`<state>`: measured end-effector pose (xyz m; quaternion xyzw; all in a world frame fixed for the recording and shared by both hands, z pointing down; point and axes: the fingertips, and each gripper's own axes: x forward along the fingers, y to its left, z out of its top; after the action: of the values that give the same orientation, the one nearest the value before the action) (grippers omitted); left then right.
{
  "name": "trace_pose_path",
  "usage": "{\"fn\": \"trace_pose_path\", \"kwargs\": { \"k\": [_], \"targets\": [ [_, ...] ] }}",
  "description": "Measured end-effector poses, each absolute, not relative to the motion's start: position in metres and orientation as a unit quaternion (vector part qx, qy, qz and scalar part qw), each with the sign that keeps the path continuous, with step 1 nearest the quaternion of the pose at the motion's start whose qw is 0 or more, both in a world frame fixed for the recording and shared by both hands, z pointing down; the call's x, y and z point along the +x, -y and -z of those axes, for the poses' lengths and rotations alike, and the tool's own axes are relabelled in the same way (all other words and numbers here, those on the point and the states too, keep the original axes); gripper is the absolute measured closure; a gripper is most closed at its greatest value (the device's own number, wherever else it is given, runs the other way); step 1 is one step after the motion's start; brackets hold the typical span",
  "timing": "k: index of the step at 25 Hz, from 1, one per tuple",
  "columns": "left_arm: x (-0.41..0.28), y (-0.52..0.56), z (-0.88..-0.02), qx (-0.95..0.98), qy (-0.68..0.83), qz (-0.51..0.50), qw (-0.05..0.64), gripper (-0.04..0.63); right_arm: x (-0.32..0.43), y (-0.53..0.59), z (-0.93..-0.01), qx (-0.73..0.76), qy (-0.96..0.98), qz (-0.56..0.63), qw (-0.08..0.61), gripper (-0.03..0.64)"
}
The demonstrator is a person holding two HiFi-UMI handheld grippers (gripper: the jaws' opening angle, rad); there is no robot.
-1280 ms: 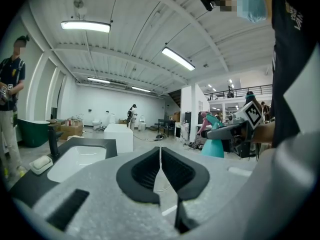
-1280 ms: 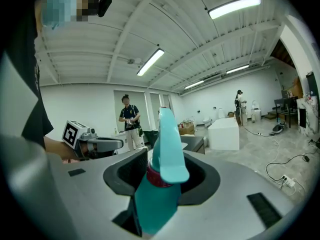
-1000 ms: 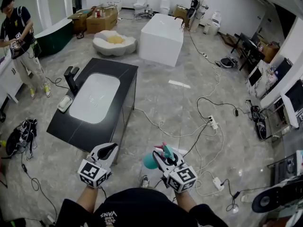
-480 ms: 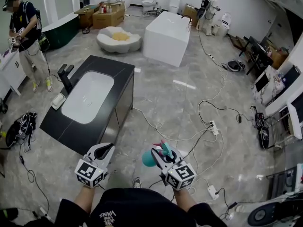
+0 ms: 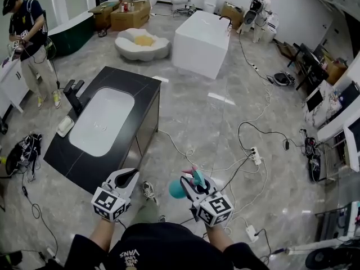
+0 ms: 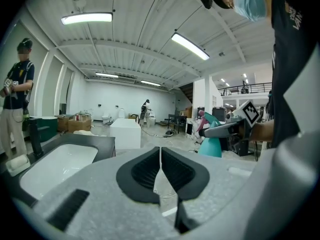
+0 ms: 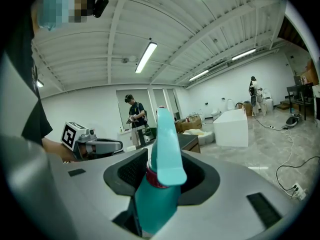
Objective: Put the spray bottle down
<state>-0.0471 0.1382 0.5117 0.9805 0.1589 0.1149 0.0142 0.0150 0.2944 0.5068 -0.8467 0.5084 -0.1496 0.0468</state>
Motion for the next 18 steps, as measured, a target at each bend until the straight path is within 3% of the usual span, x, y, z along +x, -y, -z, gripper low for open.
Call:
{"fn": "trace_pose_path", "kwargs": {
  "k": [11,18],
  "targets": [
    [0.068,-0.045,-0.509,0.984,-0.142,-0.101,0.034,0.571,0.133,-0.194,-0.500,-0.838,-0.523,0.152,0.027,0.440],
    [0.097,0.035,-0.512,0.990,-0.092,-0.099,0.051,0.571,0.188,-0.106,-0.498,-0.817,-0.554,0.156,0.017,0.440]
  ]
}}
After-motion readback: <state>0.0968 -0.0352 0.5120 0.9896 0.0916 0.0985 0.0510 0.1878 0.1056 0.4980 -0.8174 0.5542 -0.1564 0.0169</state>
